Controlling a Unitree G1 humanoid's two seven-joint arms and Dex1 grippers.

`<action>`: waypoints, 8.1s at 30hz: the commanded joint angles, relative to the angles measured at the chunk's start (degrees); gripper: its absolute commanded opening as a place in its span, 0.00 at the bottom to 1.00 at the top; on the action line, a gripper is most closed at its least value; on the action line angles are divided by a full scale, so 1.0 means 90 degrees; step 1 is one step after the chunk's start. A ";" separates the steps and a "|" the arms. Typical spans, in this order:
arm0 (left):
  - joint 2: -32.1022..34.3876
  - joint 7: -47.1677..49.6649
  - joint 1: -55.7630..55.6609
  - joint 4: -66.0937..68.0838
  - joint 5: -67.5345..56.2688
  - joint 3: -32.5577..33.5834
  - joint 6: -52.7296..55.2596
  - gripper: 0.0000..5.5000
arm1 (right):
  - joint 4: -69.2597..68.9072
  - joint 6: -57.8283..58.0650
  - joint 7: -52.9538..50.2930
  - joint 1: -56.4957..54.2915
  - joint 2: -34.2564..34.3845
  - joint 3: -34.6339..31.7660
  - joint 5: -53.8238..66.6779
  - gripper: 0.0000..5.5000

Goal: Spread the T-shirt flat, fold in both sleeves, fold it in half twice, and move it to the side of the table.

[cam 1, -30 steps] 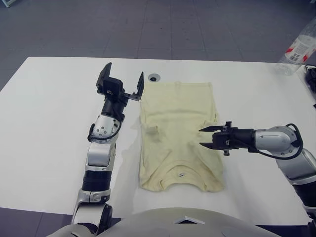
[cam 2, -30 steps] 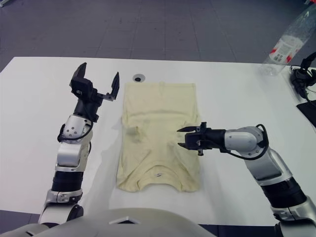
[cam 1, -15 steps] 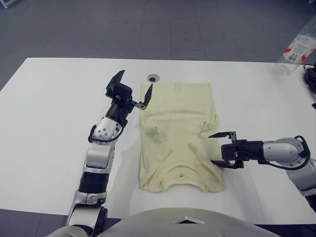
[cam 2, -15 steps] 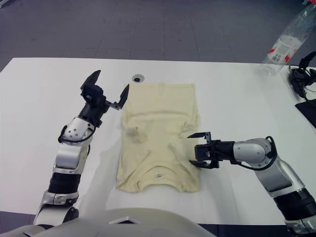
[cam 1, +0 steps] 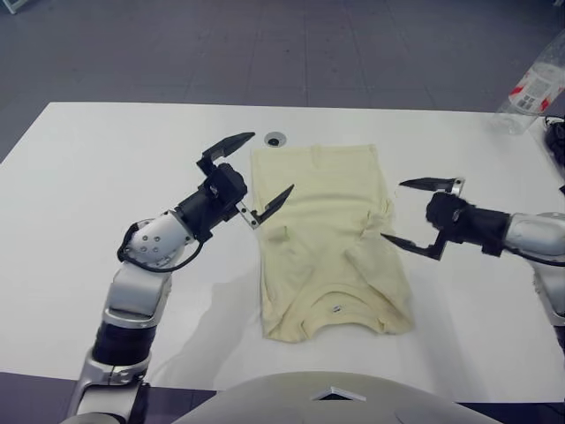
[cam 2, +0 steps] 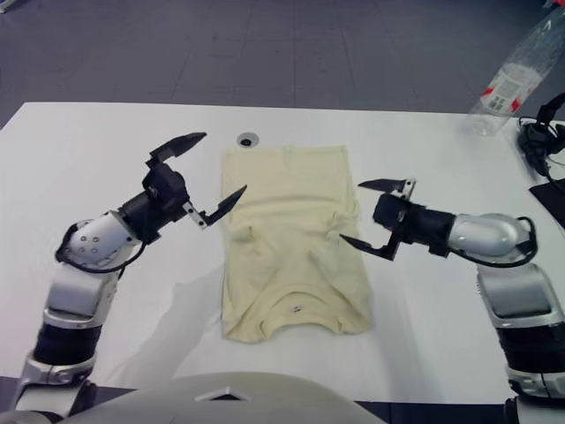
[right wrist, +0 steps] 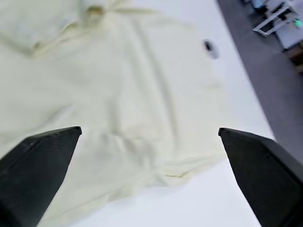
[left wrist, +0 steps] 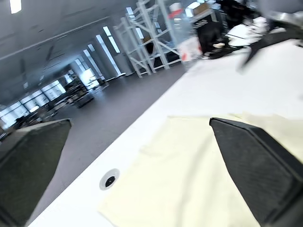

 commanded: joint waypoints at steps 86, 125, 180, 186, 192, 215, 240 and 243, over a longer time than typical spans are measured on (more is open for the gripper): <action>0.1686 -0.0405 0.3160 -0.2186 0.2650 -0.2888 0.2415 0.00 | -0.1794 -0.0910 0.0066 0.3166 -0.0746 0.0827 -0.3470 0.21; 0.2702 -0.3570 0.6326 -0.3406 -0.3445 0.4746 -0.0192 0.00 | -0.3174 -0.1723 0.4248 0.4587 -0.1301 -0.4031 0.1604 0.01; 0.0808 -0.1186 -0.1274 0.2223 0.0359 -0.0354 -0.0395 0.00 | 0.2377 -0.0861 0.2518 -0.3093 0.0026 0.1906 -0.1342 0.01; 0.2474 -0.2972 0.0292 -0.0185 -0.1437 0.0950 0.0183 0.00 | 0.0092 -0.0422 0.3337 -0.1626 -0.1256 0.0538 -0.0089 0.01; 0.3438 -0.4321 0.2575 -0.1535 -0.1810 0.2593 0.0189 0.00 | -0.1769 -0.0252 0.4137 0.0999 -0.1749 -0.1610 0.0332 0.01; 0.3261 -0.5219 0.4846 -0.2868 -0.2784 0.4574 0.0724 0.00 | -0.3831 0.0675 0.4180 0.3402 -0.1736 -0.3105 0.1626 0.01; 0.3181 -0.3511 -0.0299 0.0045 -0.2012 0.0656 0.1834 0.00 | 0.0652 0.0830 0.3690 -0.1851 -0.1852 0.1005 0.0947 0.01; 0.3185 -0.3608 -0.0667 -0.0045 -0.2391 0.0787 0.1999 0.00 | 0.0781 0.0807 0.3727 -0.2074 -0.1799 0.1024 0.0967 0.01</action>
